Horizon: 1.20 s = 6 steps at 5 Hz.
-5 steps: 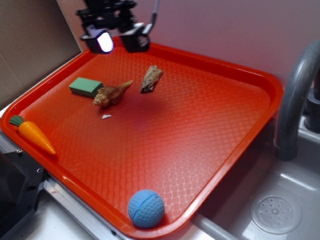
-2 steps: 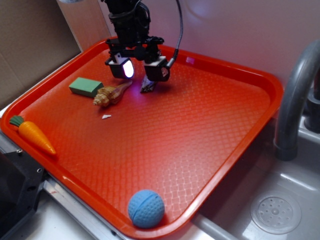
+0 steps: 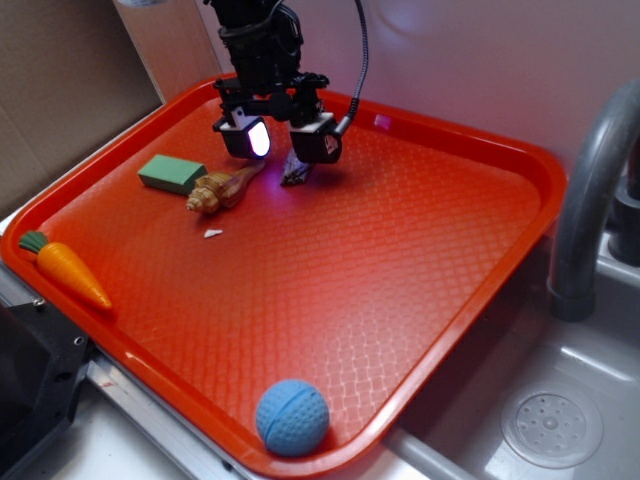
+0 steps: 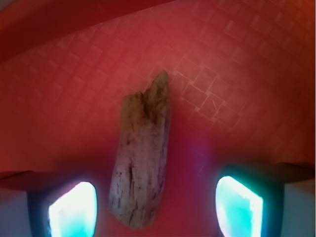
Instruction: Grab the wood chip.
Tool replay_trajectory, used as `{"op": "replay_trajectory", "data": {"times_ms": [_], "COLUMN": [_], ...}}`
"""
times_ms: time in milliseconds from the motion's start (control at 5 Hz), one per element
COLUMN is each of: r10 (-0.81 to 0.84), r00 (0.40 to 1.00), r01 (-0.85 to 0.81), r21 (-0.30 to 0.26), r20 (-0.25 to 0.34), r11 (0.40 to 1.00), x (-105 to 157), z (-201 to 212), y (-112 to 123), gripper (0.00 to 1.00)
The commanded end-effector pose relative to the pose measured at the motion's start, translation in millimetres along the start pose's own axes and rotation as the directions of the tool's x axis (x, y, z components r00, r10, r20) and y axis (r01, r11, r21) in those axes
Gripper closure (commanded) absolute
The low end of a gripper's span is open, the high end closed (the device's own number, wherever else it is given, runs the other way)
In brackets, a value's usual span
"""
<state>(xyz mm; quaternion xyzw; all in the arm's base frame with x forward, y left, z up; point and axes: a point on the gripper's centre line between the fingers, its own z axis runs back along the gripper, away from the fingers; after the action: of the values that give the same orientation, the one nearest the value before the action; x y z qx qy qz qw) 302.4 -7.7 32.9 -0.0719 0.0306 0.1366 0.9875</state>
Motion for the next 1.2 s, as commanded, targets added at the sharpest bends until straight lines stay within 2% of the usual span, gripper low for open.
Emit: {"op": "replay_trajectory", "data": {"times_ms": [0, 200, 400, 600, 1000], "r10": [0.006, -0.01, -0.019, -0.016, -0.041], "r00": [0.999, 1.0, 1.0, 1.0, 0.997], "r01": [-0.005, 0.009, 0.019, 0.015, 0.037], "r21": [-0.016, 0.019, 0.022, 0.051, 0.065], "r20": [0.053, 0.016, 0.014, 0.014, 0.064], "r11": [1.0, 1.0, 1.0, 0.999, 0.997], "x": [8.8, 15.5, 13.8, 15.3, -1.6], "z": [14.8, -14.4, -19.4, -25.8, -0.9], "y": [4.0, -5.2, -9.8, -11.3, -12.5], "gripper": [0.0, 1.0, 1.0, 1.0, 1.0]}}
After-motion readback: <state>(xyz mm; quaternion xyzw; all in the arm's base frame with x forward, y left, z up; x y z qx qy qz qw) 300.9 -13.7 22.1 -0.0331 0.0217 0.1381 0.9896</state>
